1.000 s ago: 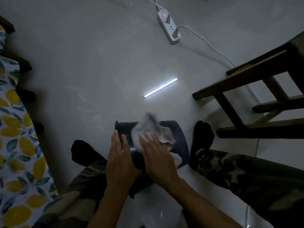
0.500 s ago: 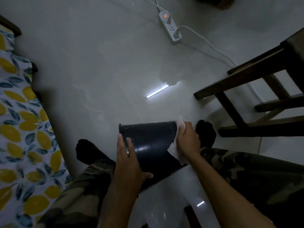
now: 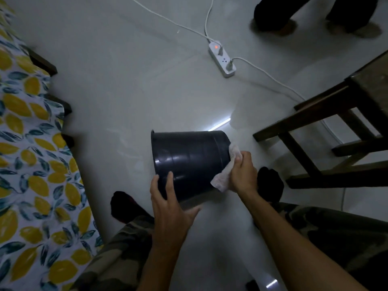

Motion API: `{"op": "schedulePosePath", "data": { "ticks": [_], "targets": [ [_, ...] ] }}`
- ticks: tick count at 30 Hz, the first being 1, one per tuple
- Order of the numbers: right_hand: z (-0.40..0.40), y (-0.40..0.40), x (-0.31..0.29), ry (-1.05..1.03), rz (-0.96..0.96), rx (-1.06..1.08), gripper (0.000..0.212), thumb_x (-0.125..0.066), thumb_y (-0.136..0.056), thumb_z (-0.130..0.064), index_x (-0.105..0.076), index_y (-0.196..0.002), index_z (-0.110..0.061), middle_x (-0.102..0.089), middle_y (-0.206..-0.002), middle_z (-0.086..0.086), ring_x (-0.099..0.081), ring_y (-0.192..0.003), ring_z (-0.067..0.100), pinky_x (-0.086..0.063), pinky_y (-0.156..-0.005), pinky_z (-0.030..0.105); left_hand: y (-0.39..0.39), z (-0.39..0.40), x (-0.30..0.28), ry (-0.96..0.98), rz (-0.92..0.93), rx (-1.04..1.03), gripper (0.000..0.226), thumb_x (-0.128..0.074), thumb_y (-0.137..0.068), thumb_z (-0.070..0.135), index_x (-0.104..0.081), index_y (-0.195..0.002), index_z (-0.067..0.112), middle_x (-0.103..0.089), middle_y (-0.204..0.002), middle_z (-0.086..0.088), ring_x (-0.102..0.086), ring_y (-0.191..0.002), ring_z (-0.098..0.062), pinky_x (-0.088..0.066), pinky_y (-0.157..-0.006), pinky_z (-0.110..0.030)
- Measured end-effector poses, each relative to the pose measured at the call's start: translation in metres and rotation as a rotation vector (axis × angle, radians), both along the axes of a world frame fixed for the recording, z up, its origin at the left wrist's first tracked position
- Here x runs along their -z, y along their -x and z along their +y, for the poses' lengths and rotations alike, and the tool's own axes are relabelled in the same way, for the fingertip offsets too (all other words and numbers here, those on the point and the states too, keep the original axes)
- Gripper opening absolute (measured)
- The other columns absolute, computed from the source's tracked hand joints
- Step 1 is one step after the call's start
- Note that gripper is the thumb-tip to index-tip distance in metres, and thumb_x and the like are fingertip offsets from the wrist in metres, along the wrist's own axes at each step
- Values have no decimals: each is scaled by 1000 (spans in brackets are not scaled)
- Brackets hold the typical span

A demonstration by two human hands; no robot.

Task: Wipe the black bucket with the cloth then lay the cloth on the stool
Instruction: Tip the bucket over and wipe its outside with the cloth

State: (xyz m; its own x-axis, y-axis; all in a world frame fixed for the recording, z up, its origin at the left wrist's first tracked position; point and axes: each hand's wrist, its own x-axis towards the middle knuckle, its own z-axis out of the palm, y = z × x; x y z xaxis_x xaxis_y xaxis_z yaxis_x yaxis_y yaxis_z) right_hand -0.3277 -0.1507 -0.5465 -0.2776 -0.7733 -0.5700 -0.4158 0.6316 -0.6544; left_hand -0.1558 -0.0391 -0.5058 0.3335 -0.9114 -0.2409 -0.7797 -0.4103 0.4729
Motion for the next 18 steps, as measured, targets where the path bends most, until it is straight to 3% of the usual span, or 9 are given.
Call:
{"op": "schedulePosePath", "data": {
  "ticks": [4,6,9,11,13,15,17,18],
  "targets": [
    [34,16,-5,-108,73,26,29,-39,-109,-31,-50,-130,-15,-58,-121,8,-60,-117,28,-47,-83,34,20,30,-9,-102,-159,-33,109,-83,-62,65,-34,-145,16,-49,-134,-17,-60,-111,-32,-55,-89,-48],
    [54,19,-18,-76,171,-62,28,-47,-106,-20,-51,-132,-13,-58,-120,9,-59,-116,29,-51,-91,41,21,37,-12,-105,-236,-4,104,-77,-64,70,-40,-141,11,-56,-129,-18,-59,-112,-33,-52,-90,-49],
    [86,11,-25,77,183,-173,37,-46,-105,-25,-53,-141,-15,-64,-129,9,-61,-121,30,-47,-98,36,15,21,-7,-125,-278,18,117,-81,-57,70,-36,-149,13,-42,-150,-18,-46,-134,-36,-41,-108,-52],
    [103,-9,-29,175,205,-416,41,-43,-105,-27,-57,-142,-15,-63,-138,7,-59,-129,27,-45,-106,33,8,2,1,-195,-324,90,133,-85,-52,69,-24,-156,13,-21,-164,-19,-28,-148,-37,-28,-115,-51],
    [113,-36,-20,249,203,-747,51,-39,-98,-37,-58,-140,-16,-61,-143,8,-58,-133,29,-48,-110,46,2,-9,16,-235,-359,175,126,-78,-67,67,-18,-159,7,-6,-167,-24,-11,-154,-38,-20,-120,-51],
    [103,-55,0,336,342,-1030,61,-36,-94,-48,-46,-148,-22,-49,-156,7,-45,-145,29,-31,-121,54,-5,-13,30,-258,-402,250,107,-66,-84,62,-19,-158,0,-2,-165,-25,-3,-155,-39,-19,-123,-53],
    [75,-61,18,313,365,-1089,65,-40,-99,-47,-29,-159,-23,-24,-169,5,-19,-157,28,-2,-127,52,-11,-13,34,-329,-394,299,122,-63,-76,74,-12,-158,-1,0,-165,-25,6,-155,-38,-5,-126,-50],
    [61,-61,27,317,386,-1071,65,-43,-101,-45,-26,-160,-24,-20,-170,5,-14,-158,28,0,-127,52,-12,-14,32,-373,-366,300,138,-67,-65,81,-7,-159,-1,2,-166,-24,9,-155,-37,4,-125,-46]
  ]
}}
